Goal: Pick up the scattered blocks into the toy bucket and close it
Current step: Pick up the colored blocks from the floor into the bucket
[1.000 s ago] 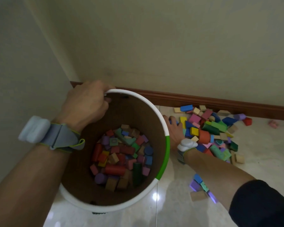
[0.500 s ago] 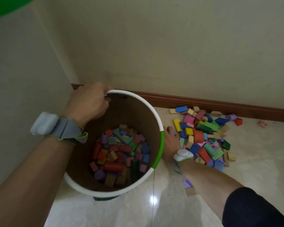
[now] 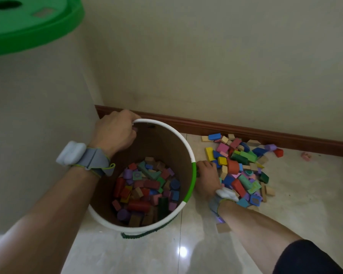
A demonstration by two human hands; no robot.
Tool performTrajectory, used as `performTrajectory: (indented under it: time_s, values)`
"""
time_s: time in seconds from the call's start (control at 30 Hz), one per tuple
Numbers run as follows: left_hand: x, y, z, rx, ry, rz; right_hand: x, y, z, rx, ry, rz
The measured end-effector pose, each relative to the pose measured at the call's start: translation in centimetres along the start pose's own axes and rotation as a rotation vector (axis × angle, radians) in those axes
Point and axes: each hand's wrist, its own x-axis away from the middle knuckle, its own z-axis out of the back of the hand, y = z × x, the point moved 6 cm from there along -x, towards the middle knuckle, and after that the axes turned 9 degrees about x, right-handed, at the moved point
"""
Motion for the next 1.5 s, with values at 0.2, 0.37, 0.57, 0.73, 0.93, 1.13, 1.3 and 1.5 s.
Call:
performTrajectory:
  time_s: [0.2, 0.37, 0.57, 0.73, 0.93, 1.13, 1.3, 1.5]
  values:
    - [0.9, 0.3, -0.2, -0.014, -0.008, 0.013, -0.1, 2.4, 2.7, -0.609, 0.115, -0.546]
    - [1.8, 0.6, -0.2, -0.026, -0.004, 0.017, 0.0, 4.4, 3.3, -1.257, -0.062, -0.745]
    - [2.6, 0.8, -0.3, 0.003, -0.003, 0.022, -0.6, 3.4, 7.3, -1.716, -0.299, -0.801]
    - [3.0, 0.8, -0.5, -0.001, 0.000, 0.015, 0.9, 0.2, 12.7, -1.898, -0.407, -0.672]
    - [3.3, 0.6, -0.6, 0.010, 0.016, 0.000, 2.8, -4.7, 18.2, -1.880, -0.546, -0.383]
    - [3.3, 0.3, -0.7, -0.003, 0.023, -0.018, 5.6, -9.3, 19.7, -1.756, -0.692, -0.182]
    - [3.4, 0.3, -0.8, -0.005, 0.023, -0.023, 6.6, -10.1, 19.7, -1.406, -0.569, -0.109]
    - [3.4, 0.4, -0.7, -0.006, 0.031, -0.026, 7.1, -10.9, 20.5, -1.038, -0.250, 0.083]
